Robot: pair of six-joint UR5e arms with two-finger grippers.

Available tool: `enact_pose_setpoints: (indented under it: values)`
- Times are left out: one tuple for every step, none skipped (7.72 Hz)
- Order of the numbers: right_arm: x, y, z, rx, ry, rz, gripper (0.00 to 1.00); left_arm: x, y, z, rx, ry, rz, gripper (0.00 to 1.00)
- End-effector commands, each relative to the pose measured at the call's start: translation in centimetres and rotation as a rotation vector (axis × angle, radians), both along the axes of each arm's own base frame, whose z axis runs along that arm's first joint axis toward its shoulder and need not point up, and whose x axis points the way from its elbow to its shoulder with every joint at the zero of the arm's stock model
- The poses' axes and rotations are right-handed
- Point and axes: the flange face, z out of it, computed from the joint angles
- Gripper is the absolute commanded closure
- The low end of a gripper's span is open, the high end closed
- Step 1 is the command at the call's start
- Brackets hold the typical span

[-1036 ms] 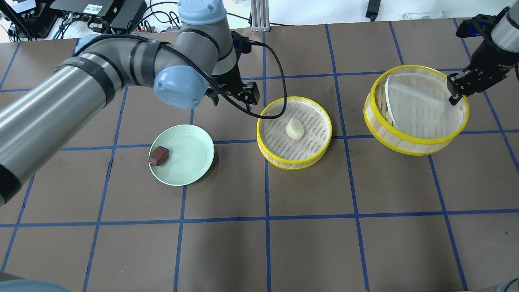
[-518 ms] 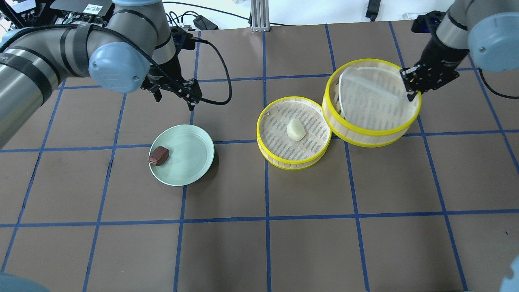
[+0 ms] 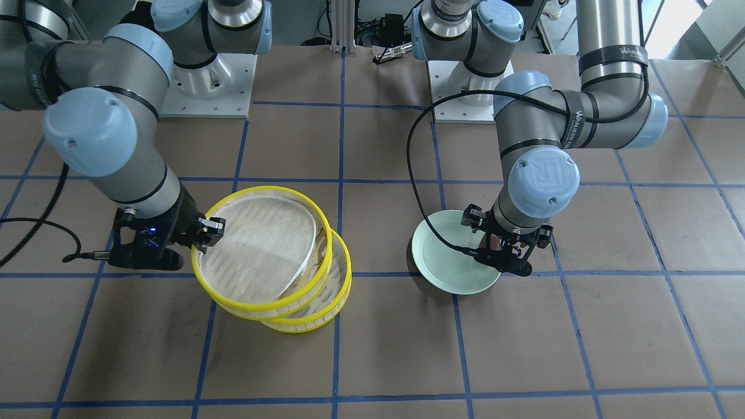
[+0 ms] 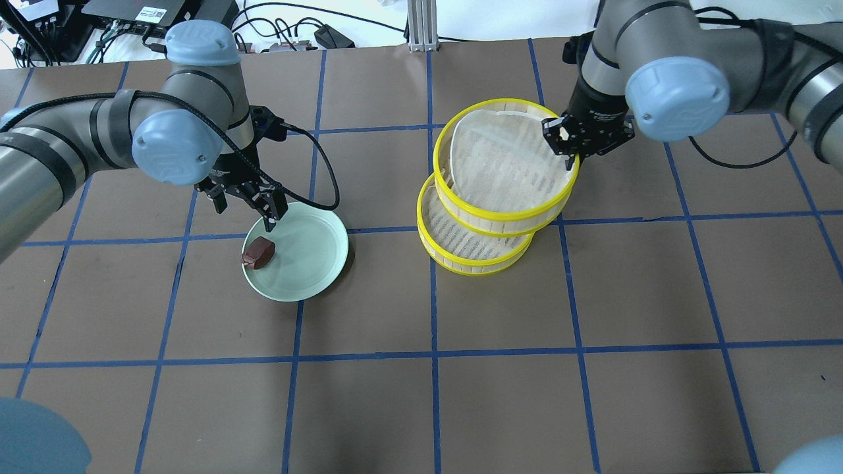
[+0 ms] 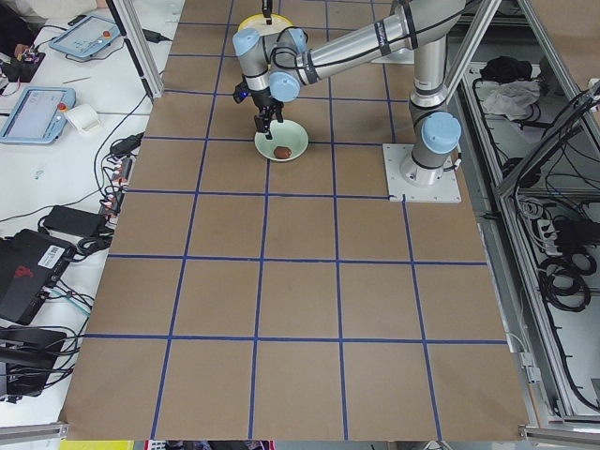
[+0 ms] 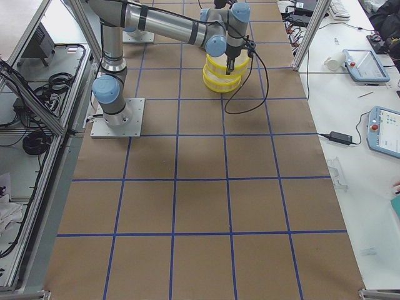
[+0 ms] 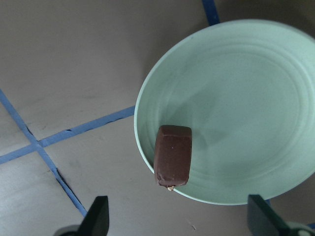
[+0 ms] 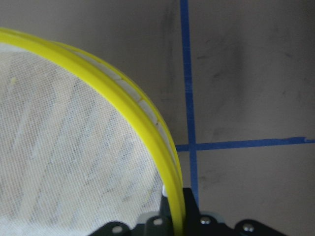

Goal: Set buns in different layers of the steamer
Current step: 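Restack top tier with right gripper while left gripper moves to brown bun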

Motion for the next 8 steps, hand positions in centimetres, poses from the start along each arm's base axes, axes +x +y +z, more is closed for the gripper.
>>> enact_pose_setpoints:
  values:
    - [4.6, -0.3, -2.8, -0.009, 0.002, -0.018, 1.00, 0.0, 0.2, -4.4, 0.073, 0.031, 0.007, 0.00]
    - [4.5, -0.2, -3.7, 0.007, 0.003, -0.011, 1.00, 0.1, -0.1, -5.5, 0.080, 0.029, 0.003, 0.00]
    - [4.4, -0.1, -4.4, -0.001, 0.005, -0.006, 1.00, 0.2, -0.1, -5.8, 0.086, 0.021, -0.002, 0.00]
    - [4.2, 0.1, -5.2, 0.008, 0.012, 0.003, 1.00, 0.2, -0.3, -6.1, 0.089, 0.021, -0.002, 0.00]
    - [4.1, 0.1, -5.2, 0.006, 0.013, 0.005, 1.00, 0.2, -0.6, -7.2, 0.087, 0.020, -0.003, 0.00]
    - [4.1, 0.1, -5.3, 0.009, 0.010, 0.003, 1.00, 0.3, -0.8, -8.3, 0.097, 0.011, -0.005, 0.00]
    - [4.1, 0.4, -5.9, 0.022, 0.010, 0.003, 1.00, 0.4, -0.8, -8.8, 0.105, 0.003, -0.009, 0.00]
    - [3.9, 0.5, -6.5, 0.014, 0.009, 0.005, 1.00, 0.4, -0.4, -9.2, 0.115, 0.003, -0.008, 0.00]
